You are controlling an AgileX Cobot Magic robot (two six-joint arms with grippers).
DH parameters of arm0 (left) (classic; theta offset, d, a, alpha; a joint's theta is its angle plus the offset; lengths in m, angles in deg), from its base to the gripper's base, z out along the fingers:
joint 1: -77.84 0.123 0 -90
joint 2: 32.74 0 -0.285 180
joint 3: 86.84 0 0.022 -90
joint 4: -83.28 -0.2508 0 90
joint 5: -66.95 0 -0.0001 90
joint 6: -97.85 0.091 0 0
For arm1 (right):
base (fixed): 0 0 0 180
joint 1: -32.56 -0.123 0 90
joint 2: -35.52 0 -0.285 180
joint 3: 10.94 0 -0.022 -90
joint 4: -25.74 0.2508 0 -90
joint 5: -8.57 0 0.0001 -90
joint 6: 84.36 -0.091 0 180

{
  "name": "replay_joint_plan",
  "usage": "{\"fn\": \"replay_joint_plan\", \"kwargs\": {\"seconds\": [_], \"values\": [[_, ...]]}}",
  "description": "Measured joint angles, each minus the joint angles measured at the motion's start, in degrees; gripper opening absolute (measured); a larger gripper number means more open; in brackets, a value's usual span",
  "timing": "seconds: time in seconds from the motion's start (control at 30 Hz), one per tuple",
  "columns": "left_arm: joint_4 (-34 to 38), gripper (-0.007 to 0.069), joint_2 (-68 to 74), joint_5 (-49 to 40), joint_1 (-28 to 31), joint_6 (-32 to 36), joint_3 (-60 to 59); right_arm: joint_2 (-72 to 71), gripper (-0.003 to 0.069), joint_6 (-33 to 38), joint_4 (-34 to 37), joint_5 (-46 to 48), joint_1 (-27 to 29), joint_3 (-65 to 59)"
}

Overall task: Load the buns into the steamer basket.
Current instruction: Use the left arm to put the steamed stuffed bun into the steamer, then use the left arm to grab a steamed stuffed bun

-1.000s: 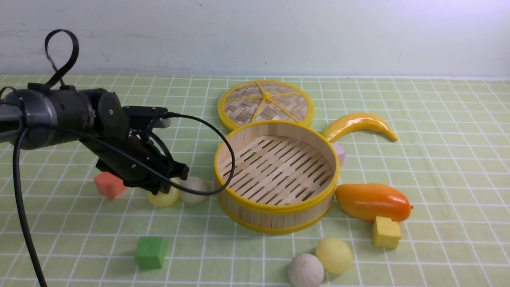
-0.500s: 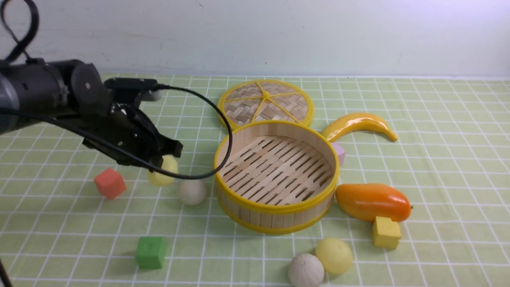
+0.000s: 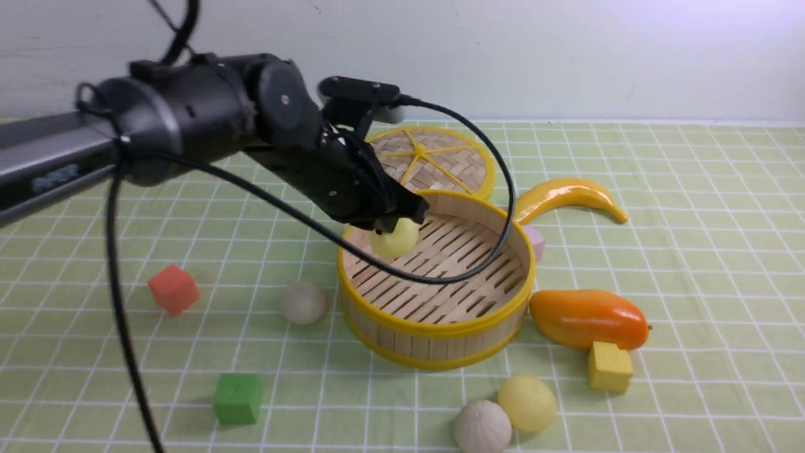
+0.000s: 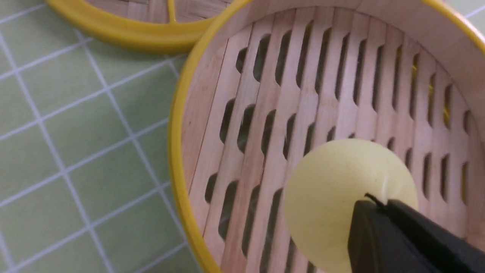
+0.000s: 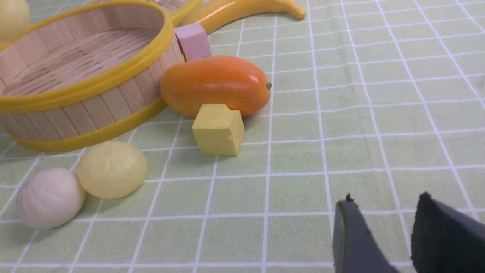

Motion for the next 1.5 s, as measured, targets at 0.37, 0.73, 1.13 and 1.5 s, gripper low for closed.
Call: {"fn": "replay_joint_plan", "kwargs": {"seconds": [0.37,0.73,1.13,1.5], "values": [[-6.0,0.0295,11.7,-7.1,0.0,-4.0,12.4,0.0,0.0239,0.0,0.0,0.0,0.0,0.0],[-15.2,0.0349,-1.8,-26.7,0.0,-16.7,12.1,0.0,0.0239,0.0,0.0,0.0,0.0,0.0],[-19.4,-0.0013,-7.2,-14.0,0.1,-19.5,-9.5,0.0,0.0239,0.0,0.0,0.0,0.0,0.0],[-10.0,0.0256,-2.3,-8.1,6.2,-12.6,-9.5,0.0,0.0239,0.0,0.0,0.0,0.0,0.0]]}}
